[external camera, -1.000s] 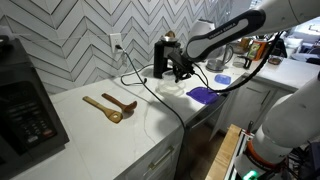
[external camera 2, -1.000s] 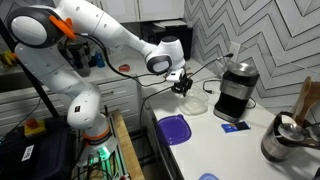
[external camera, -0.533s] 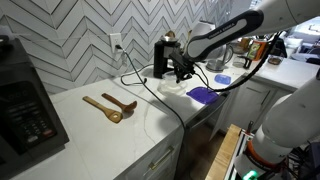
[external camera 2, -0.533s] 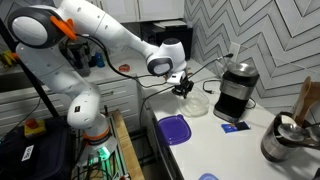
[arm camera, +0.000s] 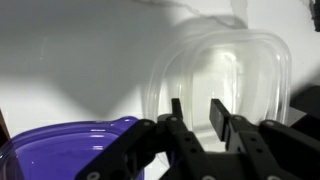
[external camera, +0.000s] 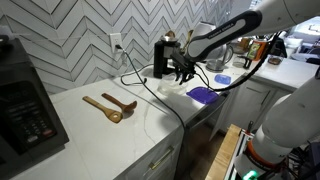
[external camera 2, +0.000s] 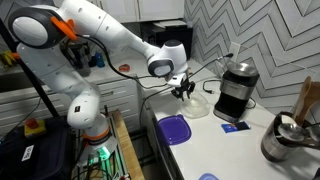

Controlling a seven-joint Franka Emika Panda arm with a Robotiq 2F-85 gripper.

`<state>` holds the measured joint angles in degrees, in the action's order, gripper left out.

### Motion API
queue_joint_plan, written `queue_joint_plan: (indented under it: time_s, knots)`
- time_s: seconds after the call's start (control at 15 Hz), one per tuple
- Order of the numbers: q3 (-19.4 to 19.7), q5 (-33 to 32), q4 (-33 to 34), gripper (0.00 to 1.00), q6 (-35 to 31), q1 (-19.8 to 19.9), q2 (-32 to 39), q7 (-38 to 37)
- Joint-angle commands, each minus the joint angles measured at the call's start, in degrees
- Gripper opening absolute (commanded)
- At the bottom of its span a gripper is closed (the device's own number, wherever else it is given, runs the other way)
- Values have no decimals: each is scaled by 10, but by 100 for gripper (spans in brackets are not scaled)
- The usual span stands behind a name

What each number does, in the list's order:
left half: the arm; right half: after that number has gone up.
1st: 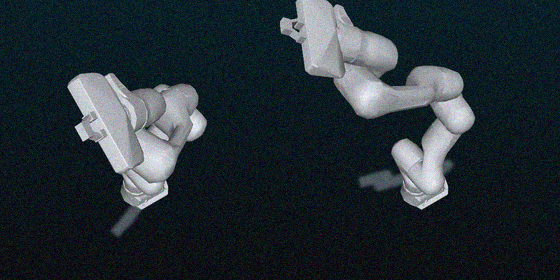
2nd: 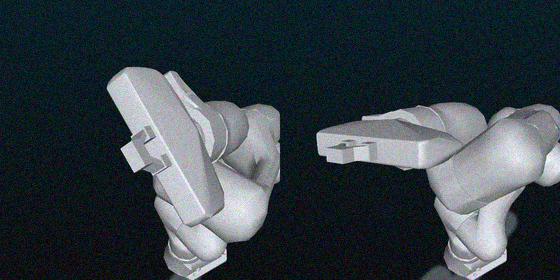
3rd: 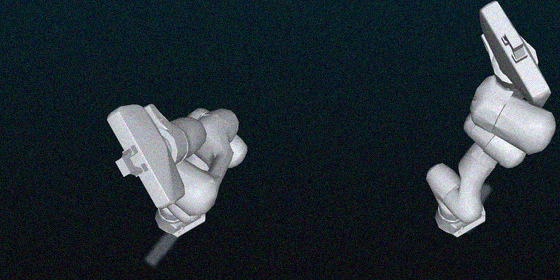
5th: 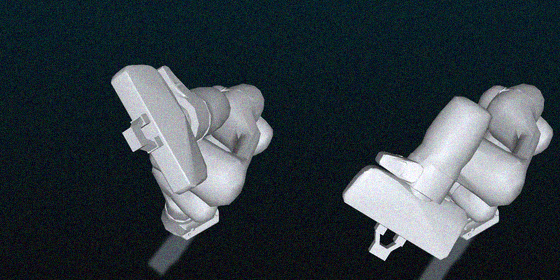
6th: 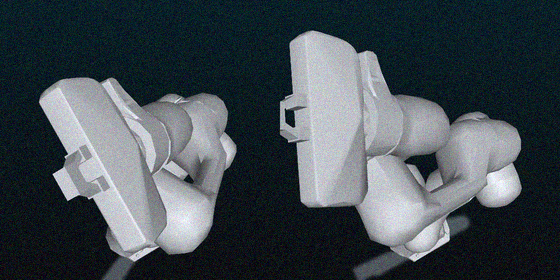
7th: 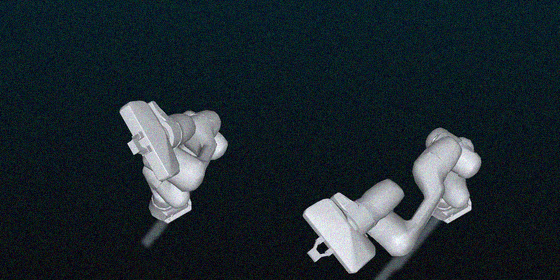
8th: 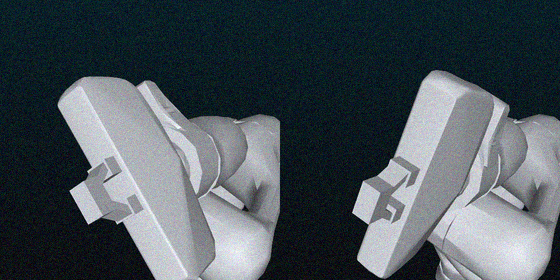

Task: Remove the light blue lid from the lunchbox, pick up the lunchbox on the right and then put in inside the other lunchbox on the left

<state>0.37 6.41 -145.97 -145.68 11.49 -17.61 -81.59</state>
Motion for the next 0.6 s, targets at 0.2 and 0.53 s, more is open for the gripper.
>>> queue_joint_plan:
  time_s: [0.2,0.53]
  knots:
    - [0,-13,-4,90,4,-5,-14,17]
    - [7,-42,6,100,41,-6,-36,128]
